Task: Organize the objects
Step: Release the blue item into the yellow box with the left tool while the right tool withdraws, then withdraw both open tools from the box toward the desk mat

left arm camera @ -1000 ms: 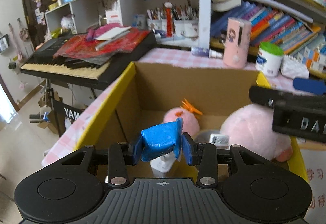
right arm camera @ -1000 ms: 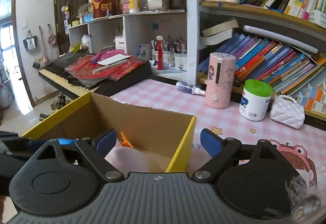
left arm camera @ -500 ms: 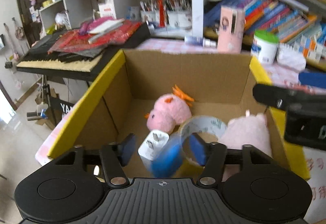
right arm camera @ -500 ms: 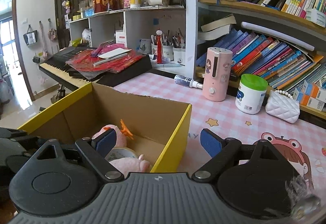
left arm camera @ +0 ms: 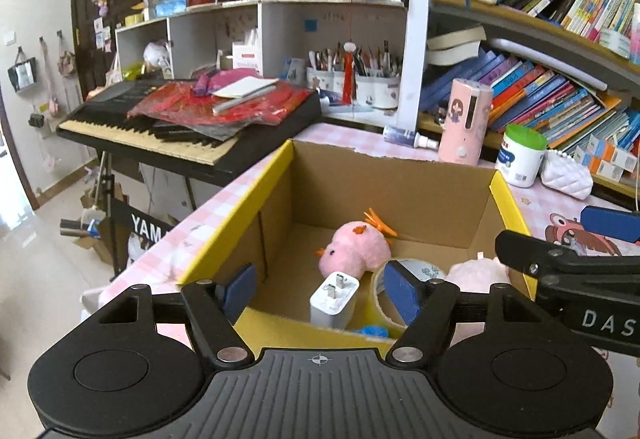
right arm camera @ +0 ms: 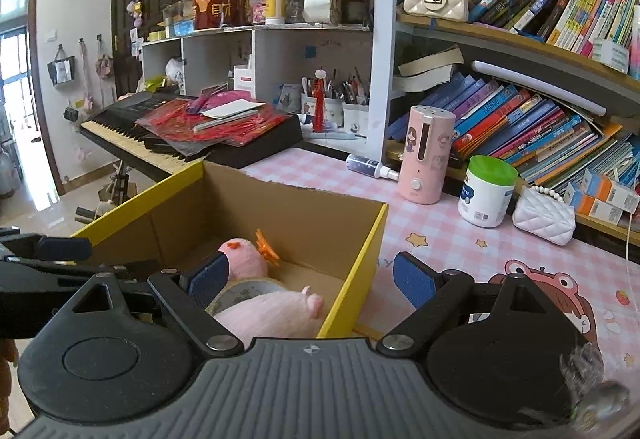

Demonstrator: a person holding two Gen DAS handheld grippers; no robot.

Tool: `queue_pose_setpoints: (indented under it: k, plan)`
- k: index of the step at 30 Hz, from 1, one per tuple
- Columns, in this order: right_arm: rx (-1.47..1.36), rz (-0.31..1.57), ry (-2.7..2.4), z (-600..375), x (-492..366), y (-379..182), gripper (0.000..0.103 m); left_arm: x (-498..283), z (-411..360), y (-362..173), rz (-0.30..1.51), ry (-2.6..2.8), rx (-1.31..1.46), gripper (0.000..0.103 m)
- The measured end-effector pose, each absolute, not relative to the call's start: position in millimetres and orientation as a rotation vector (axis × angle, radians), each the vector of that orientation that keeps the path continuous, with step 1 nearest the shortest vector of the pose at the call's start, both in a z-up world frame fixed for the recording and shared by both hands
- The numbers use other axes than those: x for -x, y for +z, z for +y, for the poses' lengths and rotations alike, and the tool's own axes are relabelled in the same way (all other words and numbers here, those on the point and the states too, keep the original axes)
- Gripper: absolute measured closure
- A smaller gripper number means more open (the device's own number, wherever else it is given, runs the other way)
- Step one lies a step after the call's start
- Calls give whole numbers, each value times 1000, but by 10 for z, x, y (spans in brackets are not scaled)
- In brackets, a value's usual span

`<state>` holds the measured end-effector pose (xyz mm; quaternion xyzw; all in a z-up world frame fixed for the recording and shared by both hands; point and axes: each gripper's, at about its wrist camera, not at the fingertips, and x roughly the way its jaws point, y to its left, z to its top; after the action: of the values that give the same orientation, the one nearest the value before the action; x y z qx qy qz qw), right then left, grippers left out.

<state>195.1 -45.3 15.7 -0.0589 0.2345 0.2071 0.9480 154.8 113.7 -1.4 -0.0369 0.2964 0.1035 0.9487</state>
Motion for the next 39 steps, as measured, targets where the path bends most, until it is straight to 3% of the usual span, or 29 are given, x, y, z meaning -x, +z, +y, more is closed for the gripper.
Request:
queue_pose_setpoints:
  k: [15, 39]
  plan:
    - [136, 481, 333, -262, -1373, 190, 13, -980, 1394, 67, 565, 231, 83, 23]
    - [108, 636, 263, -32, -104, -165, 11, 132, 1576, -197, 709, 172, 6, 18]
